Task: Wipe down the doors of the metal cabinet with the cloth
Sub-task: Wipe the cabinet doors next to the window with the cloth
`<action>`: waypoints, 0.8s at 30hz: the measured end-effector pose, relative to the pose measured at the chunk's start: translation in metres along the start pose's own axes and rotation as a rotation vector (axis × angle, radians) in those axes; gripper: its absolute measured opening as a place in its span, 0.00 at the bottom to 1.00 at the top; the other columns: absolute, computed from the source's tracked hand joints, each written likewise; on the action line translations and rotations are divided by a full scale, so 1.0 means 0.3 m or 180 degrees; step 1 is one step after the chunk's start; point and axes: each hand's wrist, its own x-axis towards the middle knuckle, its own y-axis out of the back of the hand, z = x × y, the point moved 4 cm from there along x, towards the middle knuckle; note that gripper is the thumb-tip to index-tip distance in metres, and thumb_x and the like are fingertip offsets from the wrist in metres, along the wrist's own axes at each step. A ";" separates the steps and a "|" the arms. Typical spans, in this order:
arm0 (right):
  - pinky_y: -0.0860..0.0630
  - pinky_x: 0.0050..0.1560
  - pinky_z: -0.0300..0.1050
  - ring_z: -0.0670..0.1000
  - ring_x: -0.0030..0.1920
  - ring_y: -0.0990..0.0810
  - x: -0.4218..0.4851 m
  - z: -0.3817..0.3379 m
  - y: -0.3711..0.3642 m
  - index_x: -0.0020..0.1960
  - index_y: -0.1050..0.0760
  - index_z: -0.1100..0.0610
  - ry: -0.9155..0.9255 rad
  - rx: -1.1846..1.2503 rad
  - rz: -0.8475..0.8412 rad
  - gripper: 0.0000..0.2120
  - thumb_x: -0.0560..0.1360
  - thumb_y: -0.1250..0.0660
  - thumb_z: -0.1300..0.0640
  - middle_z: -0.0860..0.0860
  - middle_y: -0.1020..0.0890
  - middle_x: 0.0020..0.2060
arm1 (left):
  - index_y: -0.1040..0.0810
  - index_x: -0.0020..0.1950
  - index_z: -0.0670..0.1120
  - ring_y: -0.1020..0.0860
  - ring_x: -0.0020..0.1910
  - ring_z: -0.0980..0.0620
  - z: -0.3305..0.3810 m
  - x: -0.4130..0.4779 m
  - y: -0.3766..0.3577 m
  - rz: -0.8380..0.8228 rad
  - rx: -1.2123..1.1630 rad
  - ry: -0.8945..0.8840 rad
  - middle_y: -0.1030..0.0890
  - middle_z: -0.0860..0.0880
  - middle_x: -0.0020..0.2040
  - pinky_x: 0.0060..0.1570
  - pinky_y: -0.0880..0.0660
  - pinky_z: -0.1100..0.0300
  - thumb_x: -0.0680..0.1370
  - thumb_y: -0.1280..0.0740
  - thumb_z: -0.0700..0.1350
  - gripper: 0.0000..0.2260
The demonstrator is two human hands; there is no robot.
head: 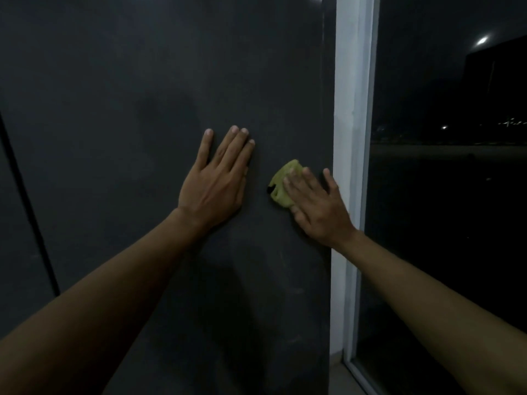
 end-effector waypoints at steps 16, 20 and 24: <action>0.53 0.77 0.58 0.57 0.78 0.48 0.081 0.001 -0.006 0.77 0.48 0.61 -0.1707 0.0703 0.0468 0.25 0.82 0.51 0.54 0.59 0.45 0.77 | 0.37 0.75 0.40 0.40 0.76 0.44 0.049 -0.073 -0.018 -0.0076 0.0038 -0.0249 0.35 0.40 0.75 0.74 0.49 0.40 0.83 0.46 0.47 0.22; 0.44 0.74 0.62 0.55 0.76 0.42 -0.006 -0.116 -0.028 0.76 0.42 0.60 -0.0414 0.0356 0.0208 0.24 0.83 0.45 0.54 0.55 0.40 0.75 | 0.37 0.75 0.40 0.41 0.76 0.44 0.051 -0.081 -0.023 -0.0070 -0.0010 -0.0162 0.36 0.40 0.75 0.74 0.49 0.39 0.83 0.47 0.47 0.22; 0.46 0.74 0.63 0.56 0.76 0.42 -0.057 -0.058 -0.022 0.75 0.43 0.61 -0.0412 0.0150 0.0168 0.24 0.83 0.46 0.53 0.57 0.39 0.74 | 0.36 0.75 0.39 0.41 0.76 0.44 0.069 -0.133 -0.020 -0.0113 -0.0017 -0.0217 0.36 0.40 0.75 0.74 0.48 0.39 0.83 0.46 0.47 0.22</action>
